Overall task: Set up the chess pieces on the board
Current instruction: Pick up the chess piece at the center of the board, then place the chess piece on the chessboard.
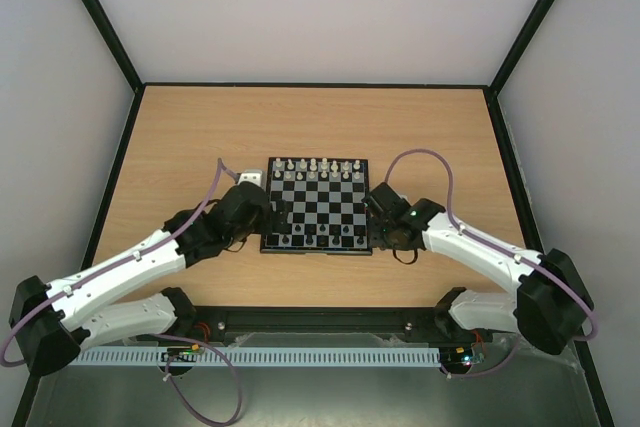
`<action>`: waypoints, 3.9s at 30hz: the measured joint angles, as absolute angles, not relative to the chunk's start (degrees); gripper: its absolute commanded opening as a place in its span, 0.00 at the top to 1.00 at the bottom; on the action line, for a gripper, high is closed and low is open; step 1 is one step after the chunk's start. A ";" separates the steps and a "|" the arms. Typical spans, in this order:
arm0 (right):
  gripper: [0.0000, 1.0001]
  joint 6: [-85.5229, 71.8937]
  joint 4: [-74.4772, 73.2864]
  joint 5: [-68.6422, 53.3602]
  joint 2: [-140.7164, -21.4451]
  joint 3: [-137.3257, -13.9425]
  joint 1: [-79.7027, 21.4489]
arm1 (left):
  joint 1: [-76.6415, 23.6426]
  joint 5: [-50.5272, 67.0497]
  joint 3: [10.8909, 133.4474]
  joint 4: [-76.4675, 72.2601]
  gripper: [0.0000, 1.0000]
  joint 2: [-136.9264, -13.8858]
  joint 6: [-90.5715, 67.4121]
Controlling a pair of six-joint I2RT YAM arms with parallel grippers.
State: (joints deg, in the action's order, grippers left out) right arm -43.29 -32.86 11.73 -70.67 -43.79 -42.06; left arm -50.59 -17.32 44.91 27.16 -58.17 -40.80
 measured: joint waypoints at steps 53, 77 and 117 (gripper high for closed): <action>0.95 -43.70 -30.50 9.39 -68.18 -40.47 -39.81 | -43.31 -10.07 42.02 23.03 0.00 -57.17 -35.64; 0.97 -40.62 -37.82 7.55 -78.41 -56.53 -50.92 | -43.16 -10.96 42.02 23.20 0.01 -57.34 -36.88; 0.93 -38.50 -32.99 9.76 -90.13 -56.62 -51.09 | -42.83 -12.08 40.42 25.26 0.01 -54.46 -38.02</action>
State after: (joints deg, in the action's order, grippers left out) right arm -38.50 -32.99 9.76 -90.13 -56.62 -51.09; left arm -42.83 -12.08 40.42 25.26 -54.46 -38.02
